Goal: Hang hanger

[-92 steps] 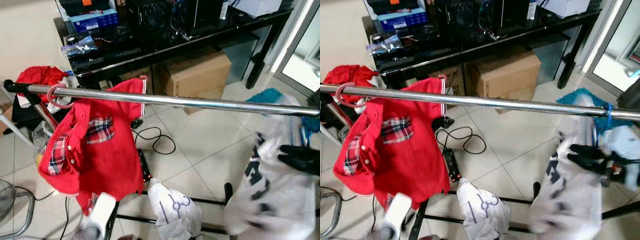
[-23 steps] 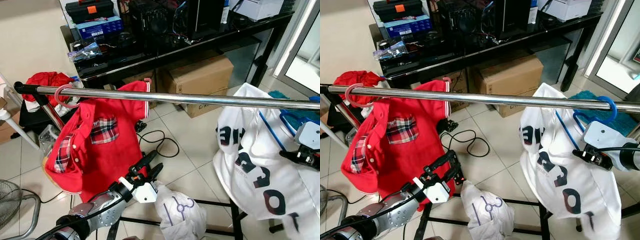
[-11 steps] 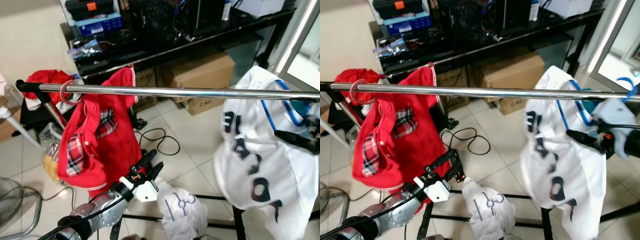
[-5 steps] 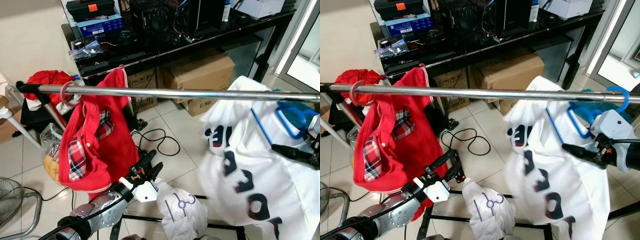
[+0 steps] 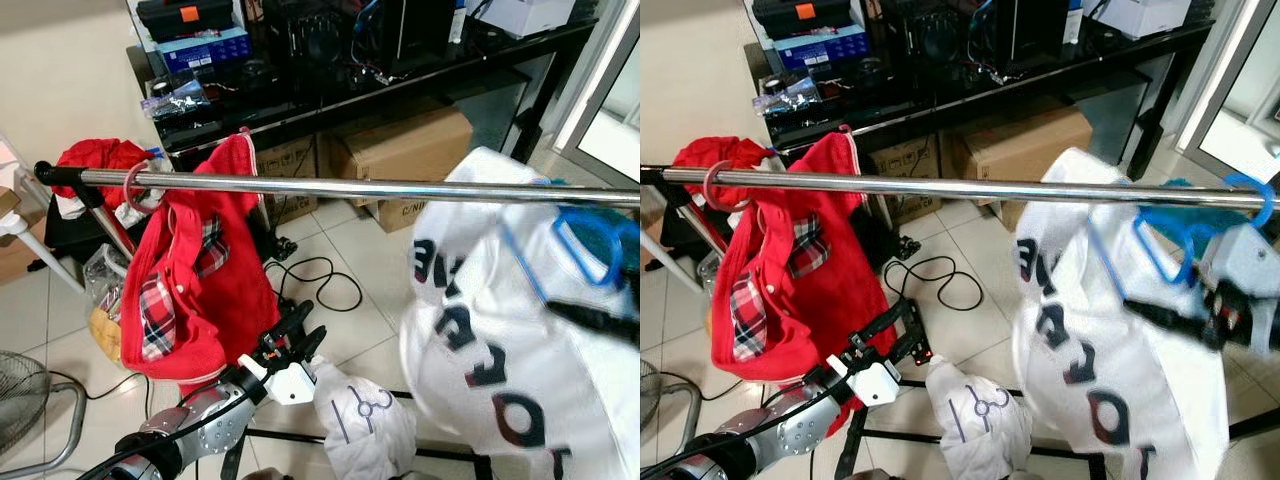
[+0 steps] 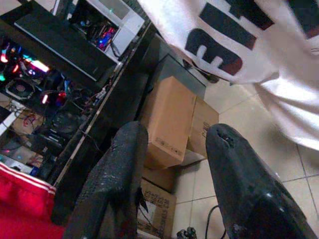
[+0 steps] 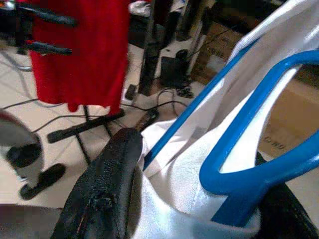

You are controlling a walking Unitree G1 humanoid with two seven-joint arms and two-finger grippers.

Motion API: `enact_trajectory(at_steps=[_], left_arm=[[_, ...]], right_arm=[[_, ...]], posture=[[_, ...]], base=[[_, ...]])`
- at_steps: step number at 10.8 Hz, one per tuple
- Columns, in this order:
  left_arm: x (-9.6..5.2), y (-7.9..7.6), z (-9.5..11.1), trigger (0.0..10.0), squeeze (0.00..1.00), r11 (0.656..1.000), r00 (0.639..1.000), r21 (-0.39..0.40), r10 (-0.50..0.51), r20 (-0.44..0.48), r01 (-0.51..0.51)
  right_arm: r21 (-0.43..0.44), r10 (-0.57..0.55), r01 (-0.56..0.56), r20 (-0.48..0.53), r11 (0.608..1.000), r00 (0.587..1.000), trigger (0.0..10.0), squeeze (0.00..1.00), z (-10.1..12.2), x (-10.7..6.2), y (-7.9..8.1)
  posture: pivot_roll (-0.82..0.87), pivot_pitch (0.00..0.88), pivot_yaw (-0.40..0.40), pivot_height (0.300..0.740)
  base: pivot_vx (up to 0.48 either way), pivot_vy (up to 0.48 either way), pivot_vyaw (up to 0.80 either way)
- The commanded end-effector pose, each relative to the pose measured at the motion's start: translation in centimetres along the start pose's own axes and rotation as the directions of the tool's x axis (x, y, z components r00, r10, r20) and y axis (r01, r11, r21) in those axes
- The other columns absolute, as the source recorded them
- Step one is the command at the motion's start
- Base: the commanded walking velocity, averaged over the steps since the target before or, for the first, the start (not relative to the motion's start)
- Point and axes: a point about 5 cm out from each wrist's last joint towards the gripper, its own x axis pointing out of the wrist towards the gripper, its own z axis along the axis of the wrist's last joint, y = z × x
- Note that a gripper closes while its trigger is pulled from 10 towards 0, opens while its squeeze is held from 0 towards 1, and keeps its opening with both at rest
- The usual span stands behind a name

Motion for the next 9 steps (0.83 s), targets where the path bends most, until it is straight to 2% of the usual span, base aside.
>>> enact_trajectory(at_steps=[1,3,5,6,7,8,9], left_arm=[[-0.3,-0.2,-0.3,10.0,0.00,1.000,1.000,0.001,-0.026,-0.018,0.026],[-0.2,-0.3,-0.3,10.0,0.00,1.000,0.999,-0.002,-0.026,-0.026,0.026],[-0.2,0.2,-0.6,10.0,0.00,0.999,0.998,-0.037,0.029,-0.063,-0.031],[-0.2,0.7,-0.9,10.0,0.00,0.995,0.994,-0.062,0.071,-0.088,-0.077],[-0.3,1.2,-1.2,10.0,0.00,0.987,0.985,-0.088,0.122,-0.120,-0.133],[-0.3,1.3,-1.3,10.0,0.00,0.986,0.984,-0.089,0.126,-0.125,-0.137],[-0.4,1.3,-1.4,10.0,0.00,0.986,0.983,-0.092,0.125,-0.131,-0.138]], right_arm=[[-0.019,0.066,-0.065,0.043,0.998,0.997,0.0,0.00,0.8,0.3,1.0],[0.013,0.131,-0.131,0.019,0.991,0.991,0.0,0.00,-0.5,2.0,2.4],[0.022,0.096,-0.098,0.079,0.995,0.992,0.0,0.00,-0.9,3.6,2.2],[0.046,0.089,-0.094,0.111,0.994,0.990,5.2,0.00,-1.2,4.4,2.4],[0.107,0.097,-0.114,0.160,0.988,0.982,10.0,0.00,-2.0,5.3,2.7],[0.143,0.111,-0.139,0.186,0.980,0.976,9.9,0.00,-2.4,5.5,2.9],[0.193,0.130,-0.180,0.244,0.965,0.961,2.1,0.00,-2.5,6.1,3.3]], posture=[[-0.13,0.049,0.073,0.740],[-0.13,0.044,0.069,0.740],[-0.13,0.041,0.064,0.740],[-0.12,0.040,0.061,0.740],[-0.11,0.037,0.060,0.740],[-0.11,0.035,0.059,0.740],[-0.11,0.031,0.058,0.740]], base=[[0.000,0.000,0.00],[0.000,0.000,0.00],[0.000,0.000,0.00],[0.000,0.000,0.00],[0.000,0.000,0.00],[0.000,0.000,0.00],[0.000,0.000,0.00]])
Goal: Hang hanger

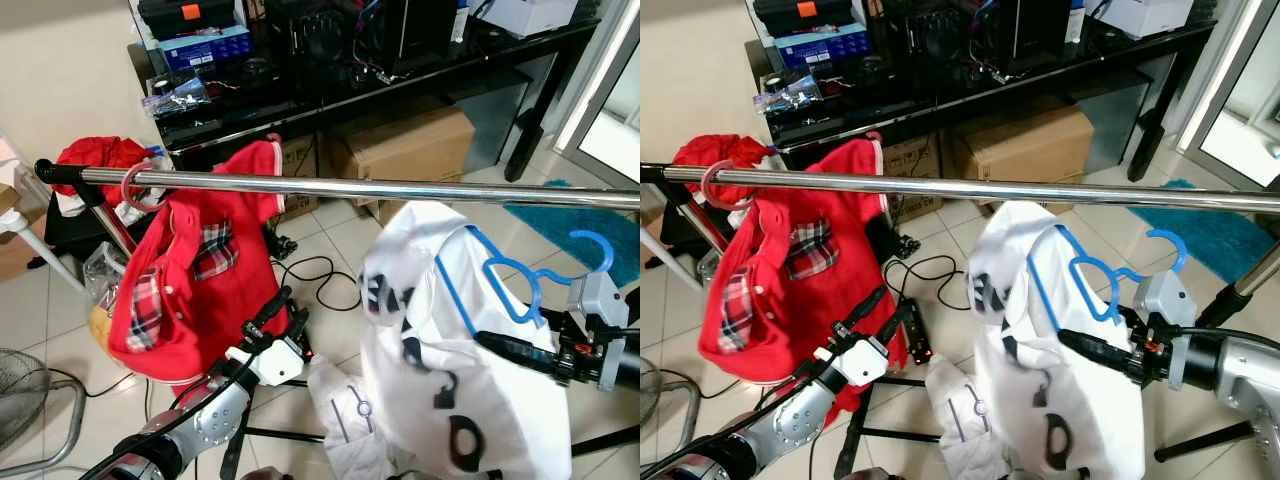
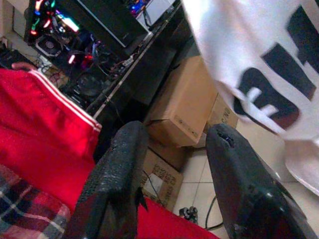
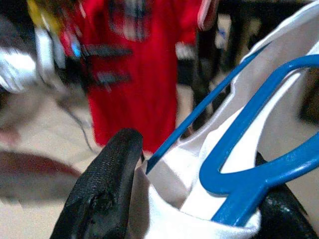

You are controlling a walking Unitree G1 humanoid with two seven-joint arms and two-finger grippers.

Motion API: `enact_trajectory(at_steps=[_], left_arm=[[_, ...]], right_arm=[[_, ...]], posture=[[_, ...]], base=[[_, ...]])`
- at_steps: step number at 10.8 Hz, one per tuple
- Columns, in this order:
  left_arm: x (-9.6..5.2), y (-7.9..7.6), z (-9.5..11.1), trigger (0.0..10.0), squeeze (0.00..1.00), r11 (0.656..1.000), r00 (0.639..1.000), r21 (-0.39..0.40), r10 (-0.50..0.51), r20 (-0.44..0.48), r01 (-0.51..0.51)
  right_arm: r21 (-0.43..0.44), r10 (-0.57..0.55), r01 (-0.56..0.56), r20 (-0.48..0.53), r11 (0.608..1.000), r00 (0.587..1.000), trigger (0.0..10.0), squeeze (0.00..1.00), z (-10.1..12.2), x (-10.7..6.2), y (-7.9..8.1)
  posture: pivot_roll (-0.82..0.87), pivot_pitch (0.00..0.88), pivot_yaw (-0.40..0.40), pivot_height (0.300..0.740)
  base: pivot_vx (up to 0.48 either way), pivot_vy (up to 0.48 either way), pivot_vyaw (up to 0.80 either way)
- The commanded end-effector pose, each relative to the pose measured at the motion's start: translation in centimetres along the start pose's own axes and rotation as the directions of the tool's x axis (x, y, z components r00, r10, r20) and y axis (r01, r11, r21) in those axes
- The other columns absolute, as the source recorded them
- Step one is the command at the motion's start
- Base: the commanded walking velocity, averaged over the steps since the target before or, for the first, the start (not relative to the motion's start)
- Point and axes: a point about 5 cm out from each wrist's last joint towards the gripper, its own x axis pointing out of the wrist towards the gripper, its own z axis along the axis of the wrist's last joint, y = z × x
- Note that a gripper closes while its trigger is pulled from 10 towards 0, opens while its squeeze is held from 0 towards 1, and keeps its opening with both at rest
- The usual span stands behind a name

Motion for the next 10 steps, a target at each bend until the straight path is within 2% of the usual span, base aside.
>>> enact_trajectory(at_steps=[1,2,4,6,7,8,9,10], left_arm=[[-0.3,0.1,-0.4,10.0,0.00,1.000,1.000,-0.007,-0.010,-0.025,0.010],[-0.1,0.1,-0.3,10.0,0.00,1.000,1.000,-0.010,-0.008,-0.026,0.008],[0.1,0.1,-0.2,10.0,0.00,1.000,1.000,-0.013,-0.003,-0.021,0.003],[0.2,0.5,-0.2,10.0,0.00,0.998,0.999,-0.044,0.036,-0.031,-0.037],[0.2,0.7,-0.4,10.0,0.00,0.990,0.994,-0.107,0.085,-0.070,-0.092],[0.1,0.7,-0.4,10.0,0.00,0.986,0.992,-0.126,0.096,-0.081,-0.105],[0.1,0.7,-0.5,10.0,0.00,0.977,0.988,-0.163,0.121,-0.099,-0.136],[-0.1,0.7,-0.5,10.0,0.00,0.965,0.982,-0.197,0.150,-0.114,-0.170]], right_arm=[[0.047,0.061,-0.066,0.092,0.997,0.994,0.0,0.00,0.4,0.9,0.7],[0.083,0.112,-0.126,0.149,0.989,0.982,0.0,0.00,0.2,1.7,1.6],[0.110,0.094,-0.112,0.155,0.988,0.983,0.0,0.00,-0.6,2.6,1.2],[0.143,-0.004,-0.017,0.142,0.990,0.990,0.0,0.00,-1.4,1.6,-0.4],[0.192,-0.091,0.062,0.146,0.979,0.985,0.0,0.00,-2.5,1.9,-1.3],[0.204,-0.100,0.069,0.146,0.977,0.984,0.0,0.00,-2.8,2.1,-1.3],[0.225,-0.111,0.076,0.148,0.971,0.983,10.0,0.00,-3.5,2.8,-1.1],[0.273,-0.141,0.088,0.181,0.958,0.973,10.0,0.00,-4.0,3.7,-1.2]], posture=[[-0.11,0.027,0.058,0.740],[-0.11,0.024,0.058,0.740],[-0.10,0.022,0.054,0.740],[-0.10,0.020,0.049,0.740],[-0.10,0.019,0.045,0.740],[-0.10,0.019,0.045,0.740],[-0.10,0.021,0.038,0.740],[-0.09,0.021,0.036,0.740]], base=[[0.000,0.000,0.00],[0.000,0.000,0.00],[0.000,0.000,0.00],[0.000,0.000,0.00],[0.000,0.000,0.00],[0.000,0.000,0.00],[0.000,0.000,0.00],[0.000,0.000,0.00]])
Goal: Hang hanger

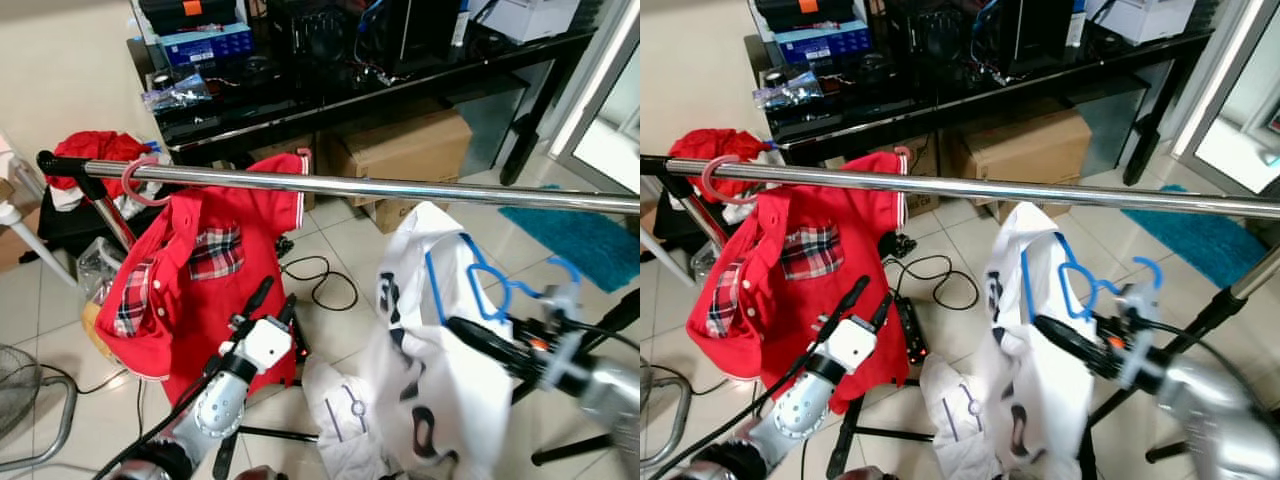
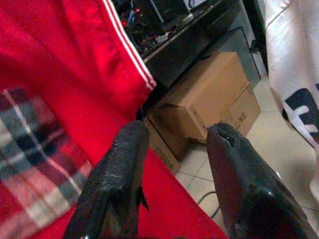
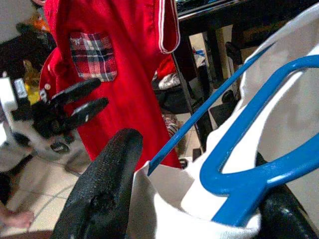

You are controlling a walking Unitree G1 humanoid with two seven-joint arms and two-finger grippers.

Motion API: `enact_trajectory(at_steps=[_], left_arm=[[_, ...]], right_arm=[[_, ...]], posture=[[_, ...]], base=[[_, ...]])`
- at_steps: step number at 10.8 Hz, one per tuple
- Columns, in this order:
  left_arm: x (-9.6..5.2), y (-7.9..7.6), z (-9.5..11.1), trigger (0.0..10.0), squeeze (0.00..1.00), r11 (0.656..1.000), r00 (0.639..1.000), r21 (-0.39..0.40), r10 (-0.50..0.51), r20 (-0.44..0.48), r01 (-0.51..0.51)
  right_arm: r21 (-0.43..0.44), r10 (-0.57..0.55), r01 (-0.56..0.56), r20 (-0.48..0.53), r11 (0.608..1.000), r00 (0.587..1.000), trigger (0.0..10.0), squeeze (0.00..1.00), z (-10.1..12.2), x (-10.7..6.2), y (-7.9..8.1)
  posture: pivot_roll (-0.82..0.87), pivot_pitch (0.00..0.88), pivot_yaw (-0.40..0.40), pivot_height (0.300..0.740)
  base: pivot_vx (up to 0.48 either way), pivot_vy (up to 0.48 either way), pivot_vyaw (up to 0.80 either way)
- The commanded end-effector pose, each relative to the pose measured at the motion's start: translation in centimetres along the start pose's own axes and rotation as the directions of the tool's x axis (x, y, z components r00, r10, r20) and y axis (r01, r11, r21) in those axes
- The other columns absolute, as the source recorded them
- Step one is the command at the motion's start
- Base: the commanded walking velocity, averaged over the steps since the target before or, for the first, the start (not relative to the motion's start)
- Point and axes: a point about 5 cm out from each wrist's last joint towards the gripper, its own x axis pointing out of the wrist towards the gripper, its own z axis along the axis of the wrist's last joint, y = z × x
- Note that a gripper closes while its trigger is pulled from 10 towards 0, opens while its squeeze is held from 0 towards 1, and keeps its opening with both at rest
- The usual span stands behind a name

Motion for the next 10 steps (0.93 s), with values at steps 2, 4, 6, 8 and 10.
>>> enact_trajectory(at_steps=[2,4,6,8,10], left_arm=[[-0.4,0.5,-0.3,10.0,0.00,0.999,0.999,-0.035,0.028,-0.015,-0.028],[-1.2,1.2,-0.4,10.0,0.00,0.989,0.995,-0.110,0.095,-0.033,-0.098],[-2.2,1.1,-0.8,10.0,0.00,0.981,0.990,-0.147,0.119,-0.070,-0.128],[-3.1,0.4,-0.8,10.0,0.00,0.969,0.996,-0.240,0.029,-0.082,-0.048],[-3.9,0.3,-1.0,10.0,0.00,0.960,0.994,-0.277,0.014,-0.105,-0.043]], right_arm=[[0.044,-0.031,0.027,0.083,0.999,0.996,10.0,0.00,0.1,0.9,-0.2],[0.068,-0.104,0.096,0.122,0.993,0.987,10.0,0.00,-0.6,1.5,0.0],[0.007,-0.158,0.159,0.146,0.987,0.977,10.0,0.00,-1.4,2.7,1.0],[-0.021,-0.168,0.174,0.167,0.985,0.972,10.0,0.00,-1.6,3.5,1.8],[-0.042,-0.192,0.201,0.158,0.979,0.969,10.0,0.00,-2.3,3.4,1.8]], posture=[[-0.08,0.023,0.032,0.740],[-0.07,0.028,0.022,0.740],[-0.06,0.032,0.012,0.740],[-0.06,0.033,0.005,0.740],[-0.04,0.035,-0.002,0.740]], base=[[0.000,0.000,0.00],[0.000,0.000,0.00],[0.000,0.000,0.00],[0.000,0.000,0.00],[0.000,0.000,0.00]])
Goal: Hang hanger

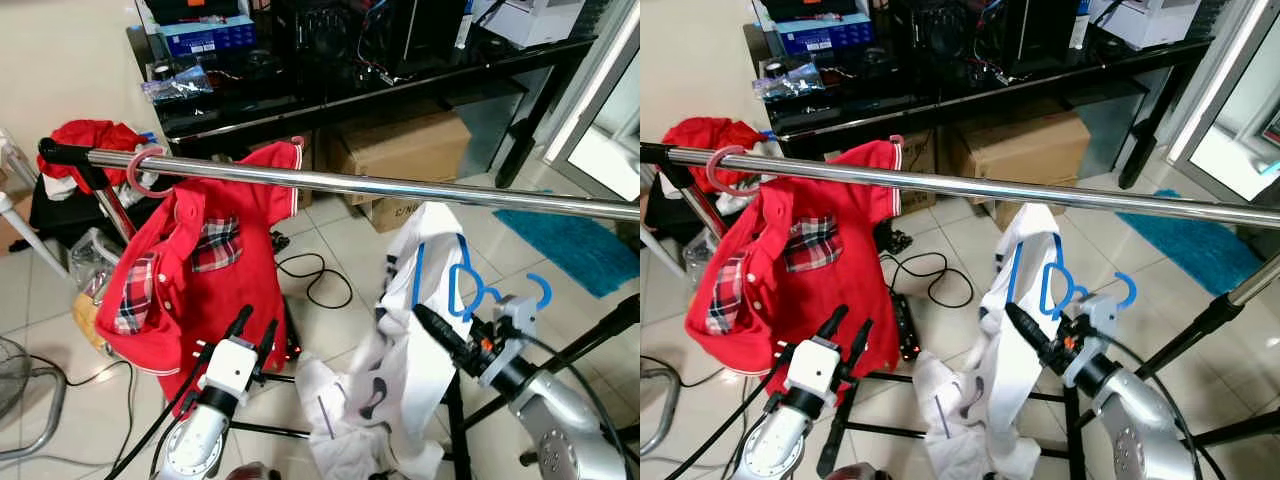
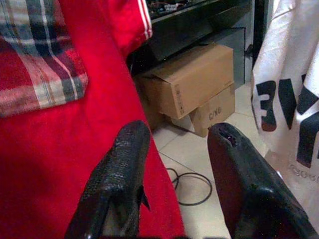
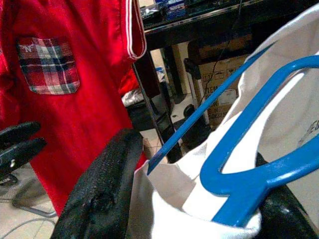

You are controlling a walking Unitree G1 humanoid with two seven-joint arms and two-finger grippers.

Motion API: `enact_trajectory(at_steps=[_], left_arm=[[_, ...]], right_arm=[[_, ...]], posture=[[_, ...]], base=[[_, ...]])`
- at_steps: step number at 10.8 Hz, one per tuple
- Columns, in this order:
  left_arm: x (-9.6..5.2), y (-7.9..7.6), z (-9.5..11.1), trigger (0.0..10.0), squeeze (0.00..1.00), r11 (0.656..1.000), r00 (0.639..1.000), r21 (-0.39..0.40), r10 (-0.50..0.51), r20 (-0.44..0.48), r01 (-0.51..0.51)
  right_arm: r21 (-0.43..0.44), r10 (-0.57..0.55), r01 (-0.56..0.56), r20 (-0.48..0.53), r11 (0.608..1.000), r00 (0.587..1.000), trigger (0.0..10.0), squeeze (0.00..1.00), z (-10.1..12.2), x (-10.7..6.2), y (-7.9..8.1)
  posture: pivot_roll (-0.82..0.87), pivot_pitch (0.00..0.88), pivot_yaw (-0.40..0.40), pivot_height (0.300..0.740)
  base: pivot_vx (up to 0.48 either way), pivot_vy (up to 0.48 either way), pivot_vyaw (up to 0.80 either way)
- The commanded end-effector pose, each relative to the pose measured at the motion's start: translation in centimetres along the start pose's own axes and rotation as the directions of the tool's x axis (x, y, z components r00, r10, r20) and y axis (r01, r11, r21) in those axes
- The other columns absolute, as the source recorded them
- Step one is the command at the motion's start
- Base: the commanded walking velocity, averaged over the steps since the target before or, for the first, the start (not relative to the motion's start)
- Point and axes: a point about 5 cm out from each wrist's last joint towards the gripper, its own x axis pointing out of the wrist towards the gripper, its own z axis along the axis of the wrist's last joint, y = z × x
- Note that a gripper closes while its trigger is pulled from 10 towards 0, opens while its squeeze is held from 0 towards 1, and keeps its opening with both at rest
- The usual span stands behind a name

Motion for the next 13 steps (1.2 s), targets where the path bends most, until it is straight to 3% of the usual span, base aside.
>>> enact_trajectory(at_steps=[1,9,13], left_arm=[[0.0,0.3,0.1,10.0,0.00,1.000,1.000,-0.016,0.010,-0.003,-0.010],[0.8,1.0,1.5,10.0,0.00,0.998,1.000,-0.055,0.003,0.017,-0.002],[0.8,1.1,1.6,10.0,0.00,0.998,1.000,-0.057,0.009,0.011,-0.008]], right_arm=[[-0.031,-0.007,0.008,0.031,0.999,0.999,10.0,0.00,0.7,0.1,-0.1],[-0.067,-0.076,0.078,0.041,0.995,0.996,10.0,0.00,0.1,0.7,-0.7],[-0.069,-0.072,0.075,0.041,0.995,0.997,10.0,0.00,0.0,1.0,-0.7]], posture=[[-0.04,0.035,-0.002,0.740],[-0.03,0.031,-0.006,0.740],[-0.03,0.031,-0.006,0.740]], base=[[0.000,0.000,0.00],[0.000,0.000,0.00],[-0.259,0.000,0.00]])
